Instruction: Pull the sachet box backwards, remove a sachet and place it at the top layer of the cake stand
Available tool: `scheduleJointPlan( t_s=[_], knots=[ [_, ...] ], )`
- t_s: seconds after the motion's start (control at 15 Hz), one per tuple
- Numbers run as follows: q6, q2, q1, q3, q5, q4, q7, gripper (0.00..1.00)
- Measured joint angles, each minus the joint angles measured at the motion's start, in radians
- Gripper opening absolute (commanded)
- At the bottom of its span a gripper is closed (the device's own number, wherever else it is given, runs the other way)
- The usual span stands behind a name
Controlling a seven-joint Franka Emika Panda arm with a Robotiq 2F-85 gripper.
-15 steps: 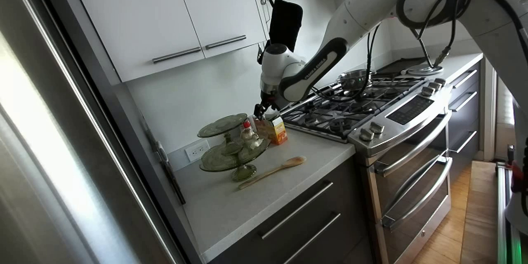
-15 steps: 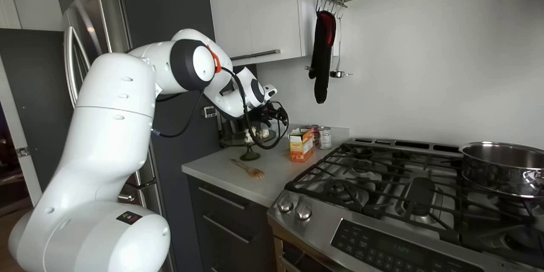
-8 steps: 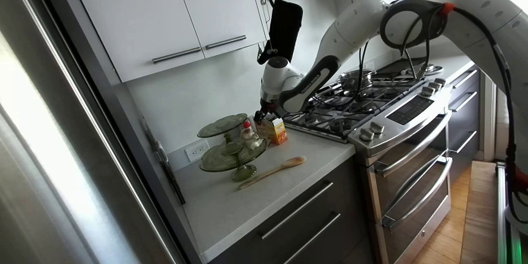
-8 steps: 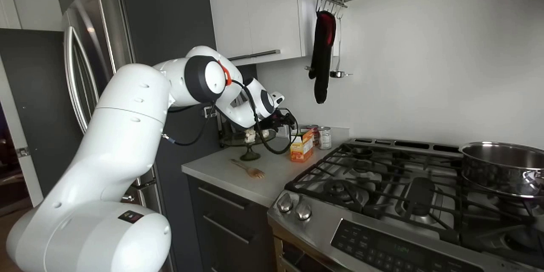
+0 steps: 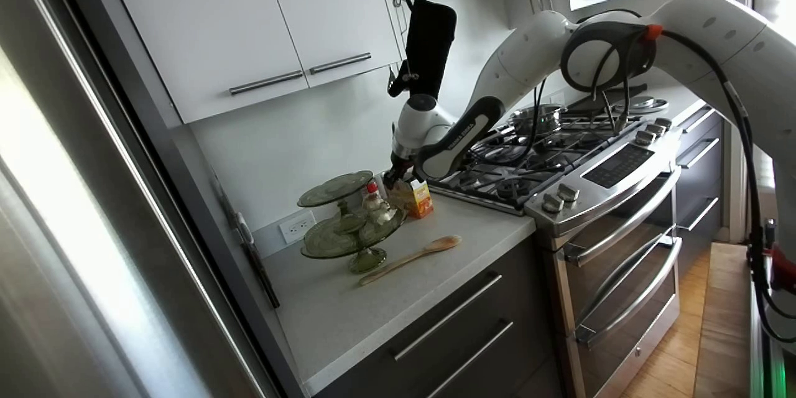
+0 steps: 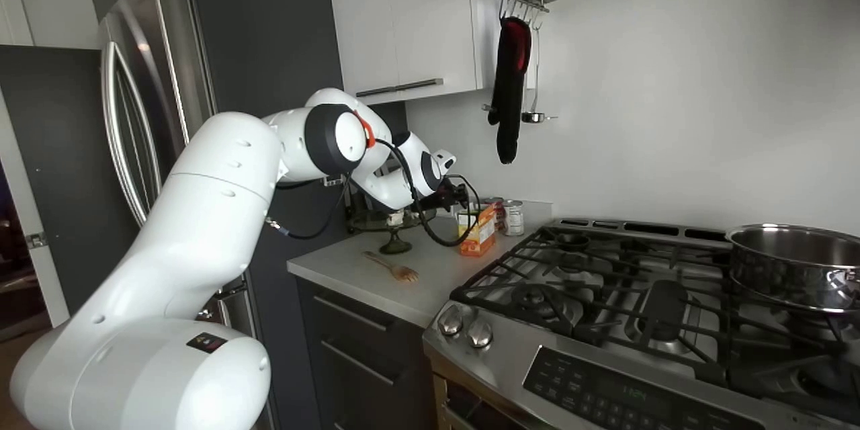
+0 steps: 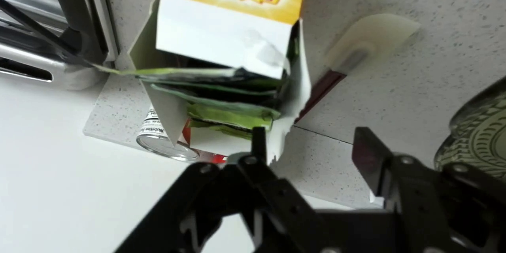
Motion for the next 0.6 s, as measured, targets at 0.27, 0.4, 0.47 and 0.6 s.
scheduleJointPlan(
  t_s=[0.27,0.4,0.47,0.6],
  knots=[
    [0.010,0.038,0.000,-0.017,0.022,0.038,-0.044,0.01],
    [0.010,0.052,0.000,-0.023,0.027,0.053,-0.055,0.00],
    [0.010,0.059,0.000,-0.024,0.031,0.060,-0.062,0.00],
    [0.010,0.063,0.000,-0.024,0.040,0.065,-0.072,0.00]
  ],
)
